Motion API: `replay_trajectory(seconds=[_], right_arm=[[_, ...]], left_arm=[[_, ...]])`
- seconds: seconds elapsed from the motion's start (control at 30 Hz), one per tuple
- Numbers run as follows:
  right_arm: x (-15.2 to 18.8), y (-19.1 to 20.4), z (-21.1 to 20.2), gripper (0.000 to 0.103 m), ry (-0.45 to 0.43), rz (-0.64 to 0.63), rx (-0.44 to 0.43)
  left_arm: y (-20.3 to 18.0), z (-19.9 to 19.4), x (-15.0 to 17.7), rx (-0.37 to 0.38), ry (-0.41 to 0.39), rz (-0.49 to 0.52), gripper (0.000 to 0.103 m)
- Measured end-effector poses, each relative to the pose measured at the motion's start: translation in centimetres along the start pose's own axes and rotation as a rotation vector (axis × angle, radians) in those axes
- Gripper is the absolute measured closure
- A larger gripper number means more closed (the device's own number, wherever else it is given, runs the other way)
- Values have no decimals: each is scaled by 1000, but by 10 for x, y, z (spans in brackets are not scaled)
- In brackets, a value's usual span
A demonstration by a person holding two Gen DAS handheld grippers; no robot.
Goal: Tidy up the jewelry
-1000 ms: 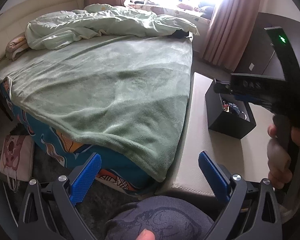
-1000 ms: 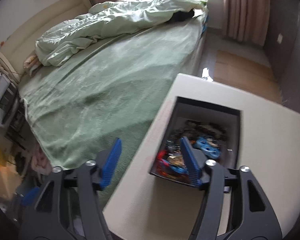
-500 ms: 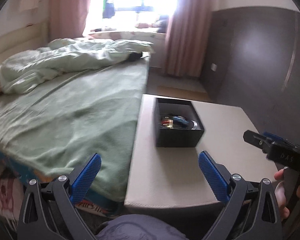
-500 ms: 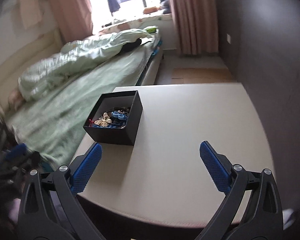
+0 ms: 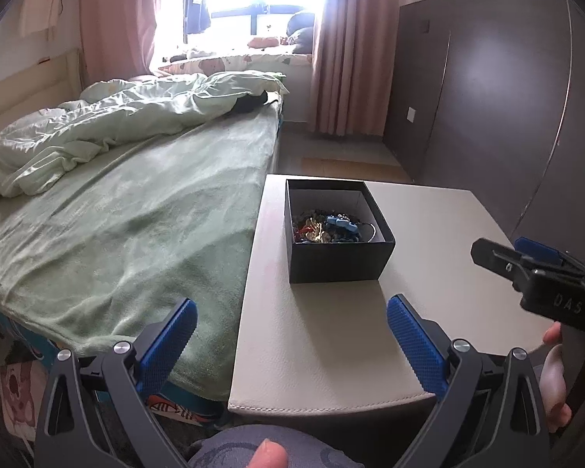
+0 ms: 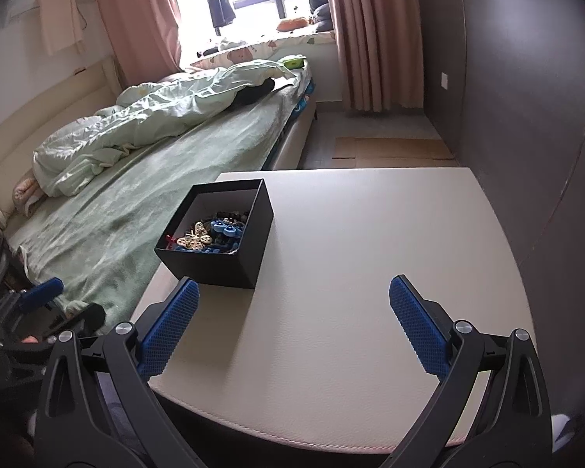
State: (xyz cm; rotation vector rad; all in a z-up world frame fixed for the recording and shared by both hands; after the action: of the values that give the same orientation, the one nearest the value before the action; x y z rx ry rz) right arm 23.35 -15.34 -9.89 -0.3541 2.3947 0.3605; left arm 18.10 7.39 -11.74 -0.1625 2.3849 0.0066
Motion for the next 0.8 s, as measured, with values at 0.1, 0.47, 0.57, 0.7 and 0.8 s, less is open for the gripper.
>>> replay_trajectory(seconds=[0.1,0.47,0.57,0.7,0.8], right_arm=[[1,0,2,5,3,-12,11],[1,-3,6,5,19,-2,17],[1,-3,7,5,20,-2,20],[1,-1,9,5,23,-10,25],[2,0,10,5,25,-14,30]], left_arm=[[0,0,0,-5,7,4,8],[0,4,0,6,19,3,8],[1,4,0,10,19,-3,8],[3,4,0,14,18,-10,8],[4,4,0,15,16,-14,8]])
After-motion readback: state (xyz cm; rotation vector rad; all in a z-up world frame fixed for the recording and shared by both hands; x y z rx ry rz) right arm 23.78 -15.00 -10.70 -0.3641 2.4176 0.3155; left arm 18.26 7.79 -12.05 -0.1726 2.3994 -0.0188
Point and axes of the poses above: each gripper's, at about its wrist camera, not at the fingertips, and z roughly the way its jaws point, y to its left, x to its underside, the point moved 2 cm from there along z, roughly the way its jaws point, and after that the axes turned 6 degrees about y, right-handed, at the moved point
